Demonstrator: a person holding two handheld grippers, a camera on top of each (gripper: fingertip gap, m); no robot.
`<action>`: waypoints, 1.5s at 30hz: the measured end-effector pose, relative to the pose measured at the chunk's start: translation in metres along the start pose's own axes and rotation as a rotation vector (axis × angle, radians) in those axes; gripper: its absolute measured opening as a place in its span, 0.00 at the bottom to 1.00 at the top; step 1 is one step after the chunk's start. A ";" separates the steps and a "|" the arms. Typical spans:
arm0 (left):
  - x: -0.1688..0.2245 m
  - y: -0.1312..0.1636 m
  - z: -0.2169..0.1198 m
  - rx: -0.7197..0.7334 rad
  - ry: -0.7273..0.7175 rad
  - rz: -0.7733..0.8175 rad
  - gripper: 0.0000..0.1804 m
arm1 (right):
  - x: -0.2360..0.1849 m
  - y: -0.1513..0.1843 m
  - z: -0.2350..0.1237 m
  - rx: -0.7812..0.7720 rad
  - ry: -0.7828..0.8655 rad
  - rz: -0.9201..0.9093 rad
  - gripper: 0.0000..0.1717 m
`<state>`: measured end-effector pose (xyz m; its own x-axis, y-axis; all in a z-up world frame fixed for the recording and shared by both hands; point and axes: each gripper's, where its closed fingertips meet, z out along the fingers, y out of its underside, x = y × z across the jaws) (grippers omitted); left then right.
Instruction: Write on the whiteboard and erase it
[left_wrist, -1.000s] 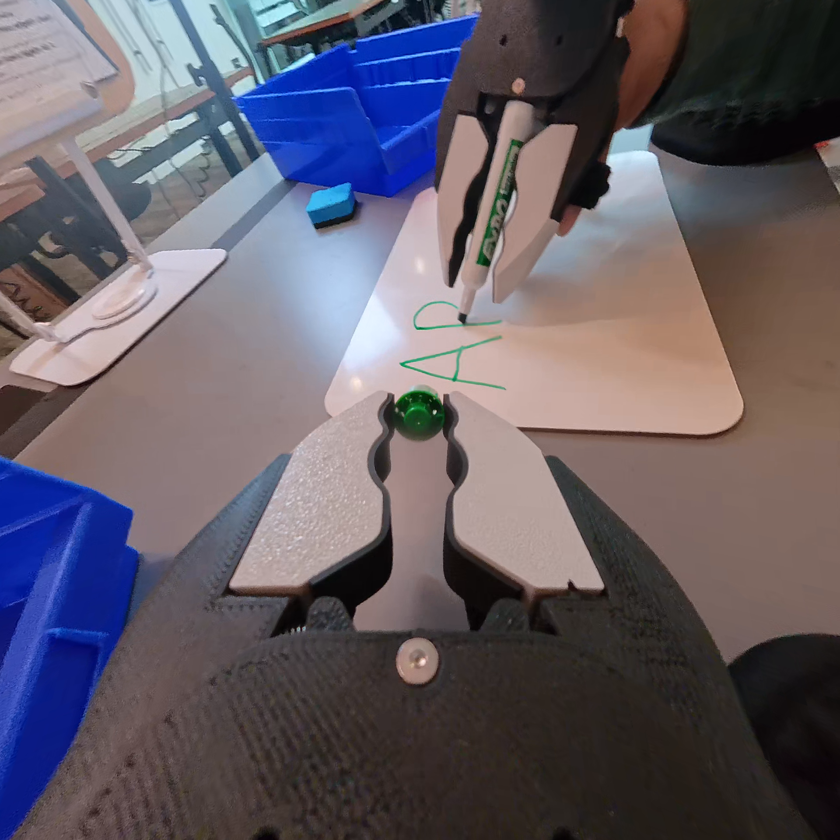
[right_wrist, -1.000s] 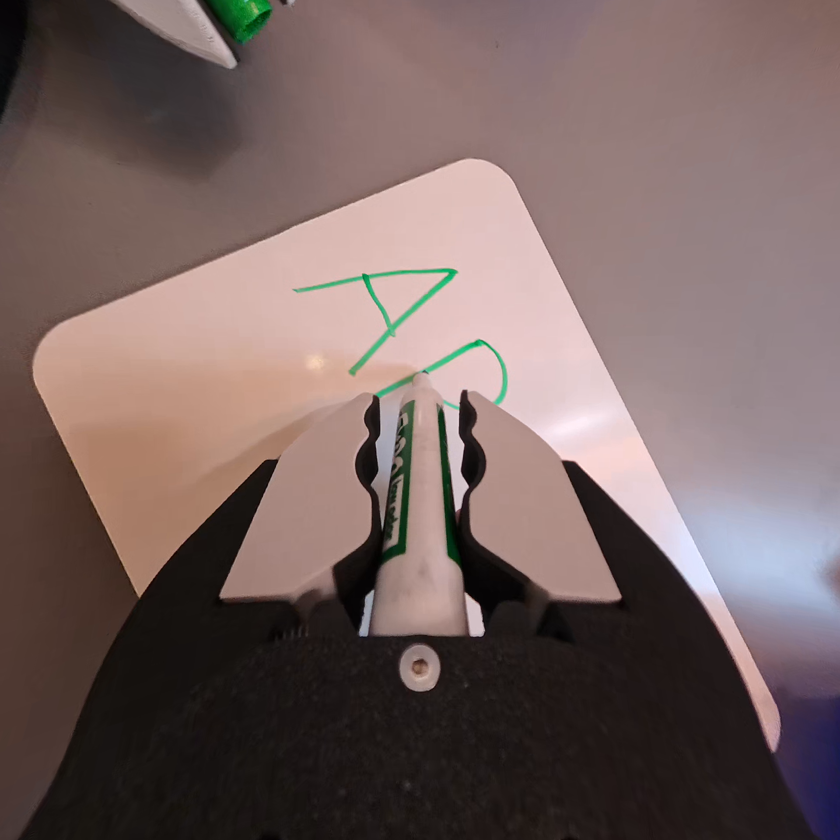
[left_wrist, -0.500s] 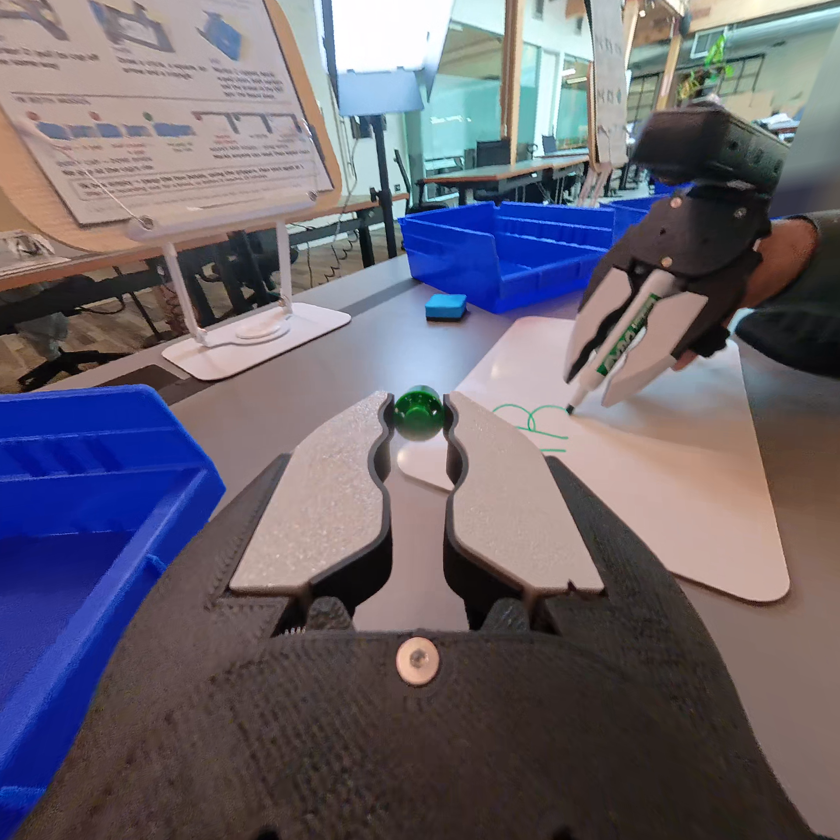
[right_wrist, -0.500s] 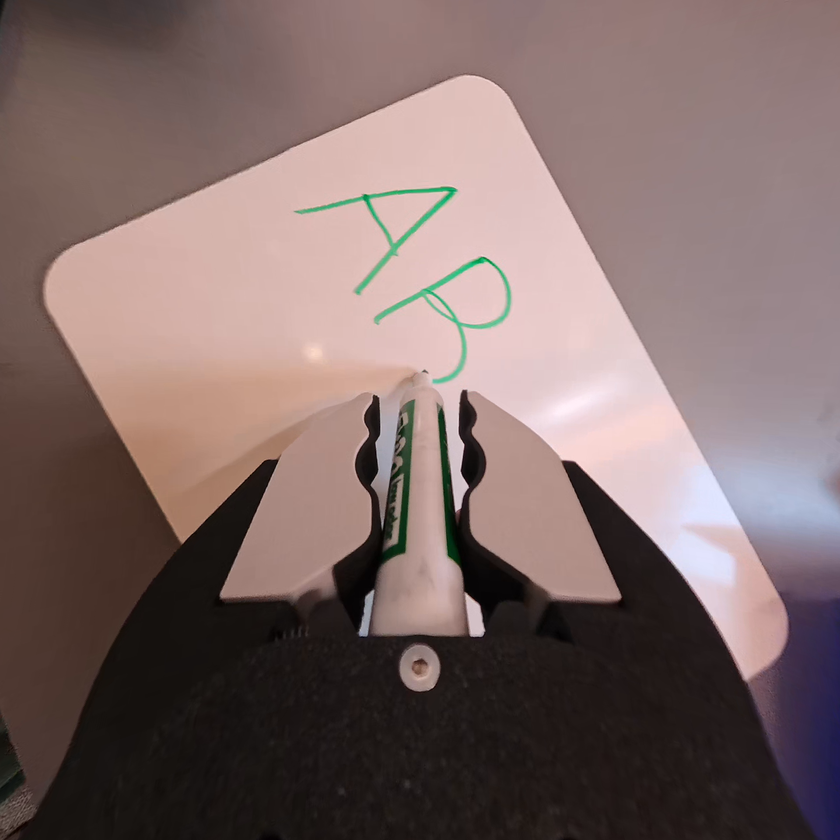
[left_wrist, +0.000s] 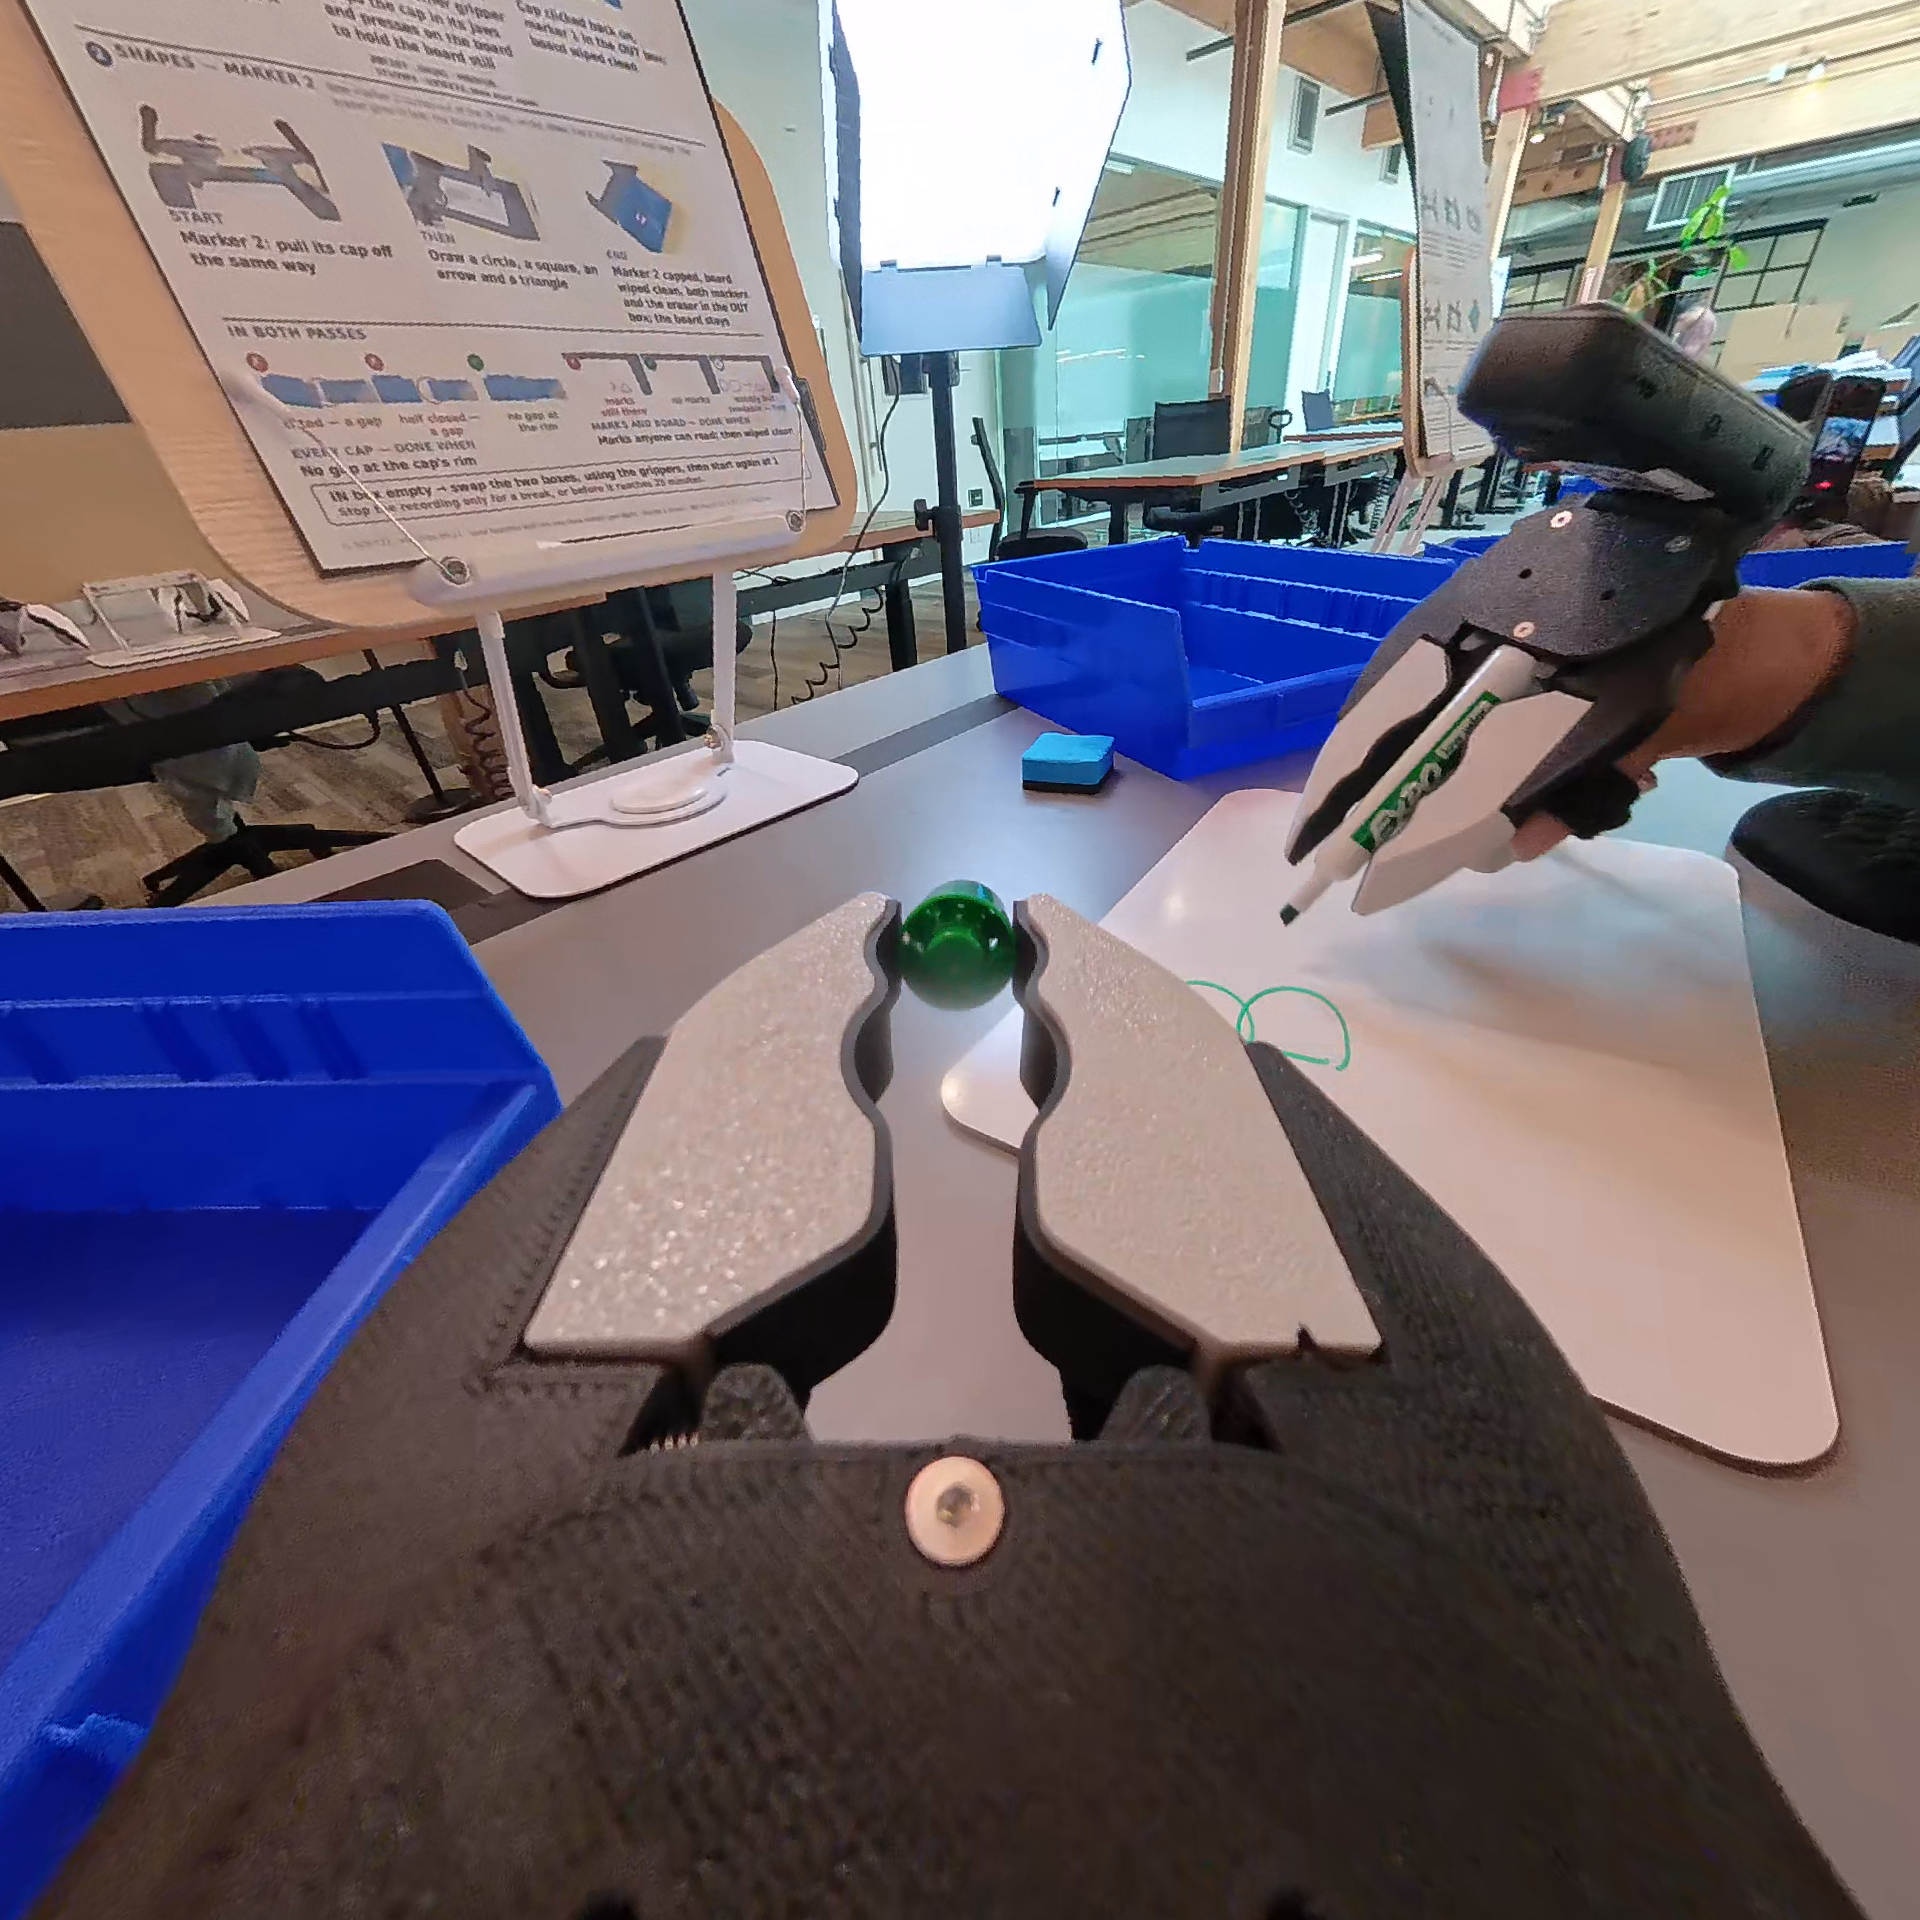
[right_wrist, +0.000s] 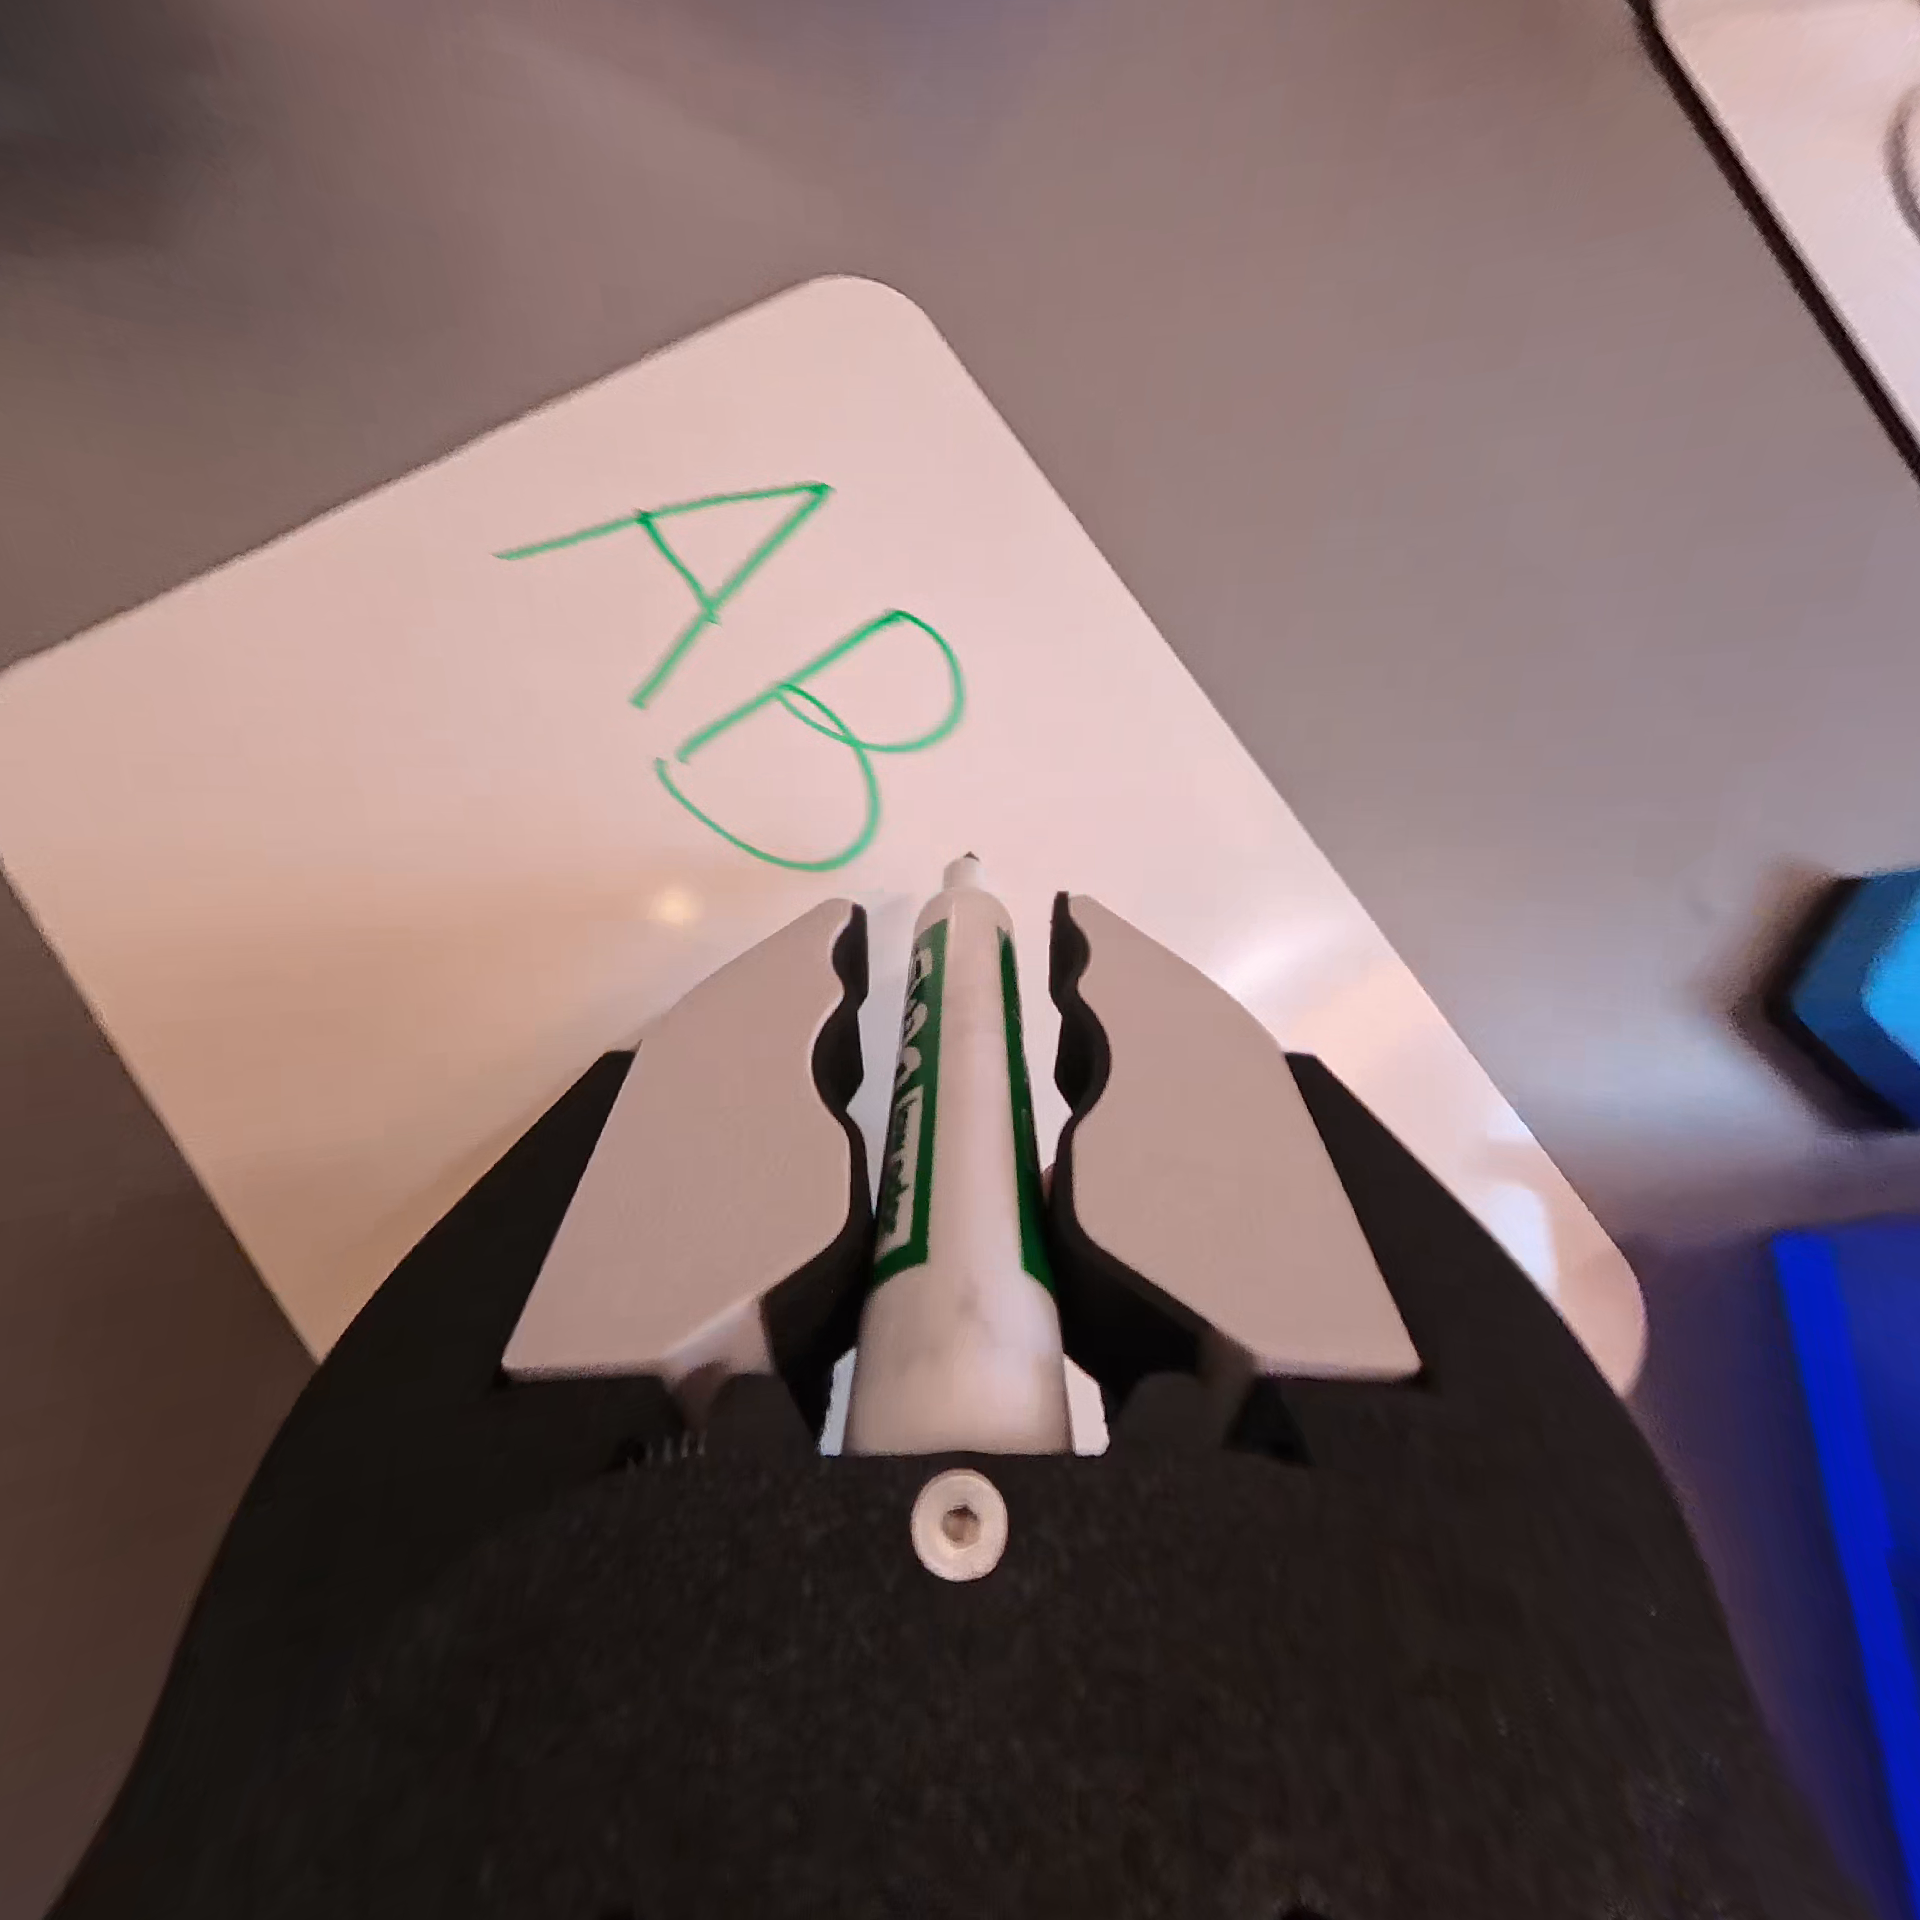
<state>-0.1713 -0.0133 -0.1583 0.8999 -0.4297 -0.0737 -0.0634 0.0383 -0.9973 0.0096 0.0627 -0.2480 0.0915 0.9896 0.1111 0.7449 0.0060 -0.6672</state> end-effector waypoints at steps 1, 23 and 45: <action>0.000 0.000 0.000 -0.001 0.003 0.001 0.11 | 0.007 0.004 -0.001 -0.005 0.011 0.016 0.20; 0.003 0.004 0.001 -0.023 0.027 -0.003 0.11 | 0.036 0.011 0.011 -0.059 0.047 0.049 0.20; 0.005 0.005 0.001 -0.031 0.041 -0.002 0.11 | -0.016 0.006 0.013 -0.091 -0.071 -0.024 0.20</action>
<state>-0.1668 -0.0142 -0.1638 0.8818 -0.4662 -0.0716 -0.0758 0.0099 -0.9971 0.0042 0.0487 -0.2637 0.0282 0.9970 0.0721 0.8036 0.0203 -0.5948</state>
